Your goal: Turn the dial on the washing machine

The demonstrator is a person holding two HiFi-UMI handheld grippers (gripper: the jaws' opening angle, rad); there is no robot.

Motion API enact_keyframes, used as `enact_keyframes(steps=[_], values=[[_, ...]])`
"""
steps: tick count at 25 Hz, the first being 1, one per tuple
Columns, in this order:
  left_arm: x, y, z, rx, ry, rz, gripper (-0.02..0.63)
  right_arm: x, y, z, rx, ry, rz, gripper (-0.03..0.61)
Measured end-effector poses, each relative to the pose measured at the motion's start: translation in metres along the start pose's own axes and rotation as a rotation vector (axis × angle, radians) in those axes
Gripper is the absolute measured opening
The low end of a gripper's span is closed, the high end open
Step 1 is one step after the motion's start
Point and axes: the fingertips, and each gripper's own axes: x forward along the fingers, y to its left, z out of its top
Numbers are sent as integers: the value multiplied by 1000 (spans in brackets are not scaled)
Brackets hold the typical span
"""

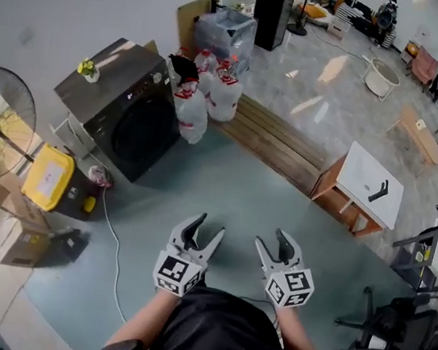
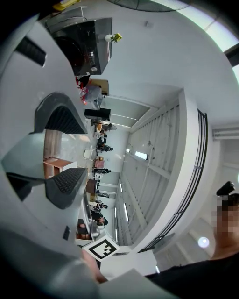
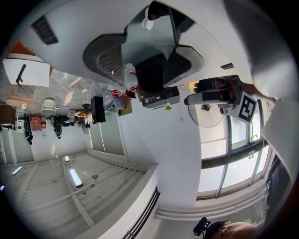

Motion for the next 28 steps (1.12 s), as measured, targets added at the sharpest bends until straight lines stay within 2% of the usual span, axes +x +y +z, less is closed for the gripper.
enact_keyframes(steps=[3, 6, 14, 21, 28], values=[[25, 46, 12, 8, -12, -8, 206, 58, -3, 26, -17, -8, 16, 222], [50, 102, 19, -10, -11, 21, 206, 123, -11, 47, -22, -21, 21, 222], [105, 240, 54, -43, -23, 62, 206, 279, -12, 86, -7, 44, 46, 222], [129, 336, 84, -69, -39, 100, 206, 381, 5, 124, -33, 72, 86, 222], [142, 415, 94, -74, -61, 134, 206, 457, 17, 135, -20, 84, 96, 222]])
